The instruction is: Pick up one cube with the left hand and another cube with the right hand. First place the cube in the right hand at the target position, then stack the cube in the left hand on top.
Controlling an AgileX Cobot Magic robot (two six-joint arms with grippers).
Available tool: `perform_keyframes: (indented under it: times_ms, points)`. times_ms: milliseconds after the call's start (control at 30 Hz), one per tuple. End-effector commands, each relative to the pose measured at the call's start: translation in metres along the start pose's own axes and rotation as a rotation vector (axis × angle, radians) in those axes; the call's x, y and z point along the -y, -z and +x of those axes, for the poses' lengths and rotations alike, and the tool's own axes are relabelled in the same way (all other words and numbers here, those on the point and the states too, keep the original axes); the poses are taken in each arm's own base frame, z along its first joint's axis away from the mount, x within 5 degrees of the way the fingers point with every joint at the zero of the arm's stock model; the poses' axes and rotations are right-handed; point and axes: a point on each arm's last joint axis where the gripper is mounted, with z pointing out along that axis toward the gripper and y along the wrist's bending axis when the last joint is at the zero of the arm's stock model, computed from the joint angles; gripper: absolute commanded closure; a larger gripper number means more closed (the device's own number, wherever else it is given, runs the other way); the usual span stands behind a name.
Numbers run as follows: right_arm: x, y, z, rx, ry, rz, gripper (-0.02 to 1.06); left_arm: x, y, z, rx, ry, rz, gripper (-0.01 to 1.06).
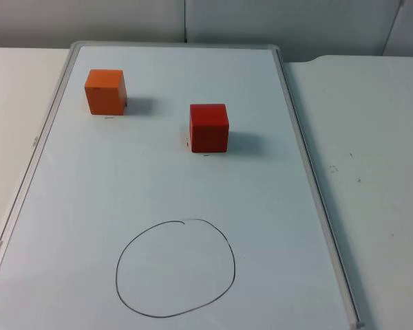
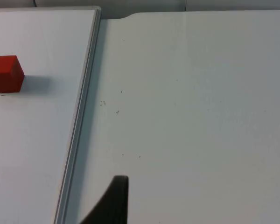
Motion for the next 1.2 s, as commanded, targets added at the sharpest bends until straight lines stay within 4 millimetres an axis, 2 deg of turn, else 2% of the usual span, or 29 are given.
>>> perform_keyframes:
  times_ms: [0, 100, 267, 400, 433, 533, 567, 700, 733, 833, 867, 1000, 1033, 1167]
  points:
    - [0.001, -0.001, 0.001, 0.009, 0.009, 0.007, -0.01, 0.0, 0.002, -0.003, 0.034, 0.004, 0.01, 0.0]
    - [0.001, -0.001, 0.001, 0.009, 0.009, 0.007, -0.01, 0.0, 0.008, -0.017, 0.094, 0.006, 0.012, 0.0]
    - [0.001, -0.001, 0.001, 0.009, 0.009, 0.007, -0.01, 0.0, 0.004, -0.034, 0.106, 0.007, 0.012, 0.0]
    - [0.001, -0.001, 0.001, 0.009, 0.009, 0.007, -0.01, 0.0, -0.01, -0.066, 0.132, 0.017, 0.018, 0.0]
    - [0.001, -0.001, 0.001, 0.009, 0.009, 0.007, -0.01, 0.0, -0.01, -0.066, 0.132, 0.017, 0.018, 0.0]
    - [0.001, -0.001, 0.001, 0.009, 0.009, 0.007, -0.01, 0.0, -0.024, -0.089, 0.132, 0.019, 0.017, 0.0]
    - [0.001, -0.001, 0.001, 0.009, 0.009, 0.007, -0.01, 0.0, -0.024, -0.089, 0.132, 0.019, 0.017, 0.0]
    - [0.001, -0.001, 0.001, 0.009, 0.009, 0.007, -0.01, -0.001, -0.052, -0.125, 0.083, 0.022, 0.017, 0.0]
    - [0.001, -0.001, 0.001, 0.009, 0.009, 0.007, -0.01, -0.001, -0.052, -0.125, 0.083, 0.022, 0.017, 0.0]
    - [0.001, -0.001, 0.001, 0.009, 0.009, 0.007, -0.01, 0.0, -0.073, -0.149, 0.04, 0.032, 0.031, 0.0]
    - [0.001, -0.001, 0.001, 0.009, 0.009, 0.007, -0.01, 0.0, -0.073, -0.149, 0.04, 0.032, 0.031, 0.0]
    - [0.001, -0.001, 0.001, 0.009, 0.009, 0.007, -0.01, 0.005, -0.107, -0.178, 0.003, 0.017, 0.093, 0.0]
    - [0.001, -0.001, 0.001, 0.009, 0.009, 0.007, -0.01, 0.005, -0.107, -0.178, 0.003, 0.017, 0.093, 0.0]
    - [0.001, -0.001, 0.001, 0.009, 0.009, 0.007, -0.01, 0.009, -0.139, -0.196, -0.009, 0.016, 0.143, 0.0]
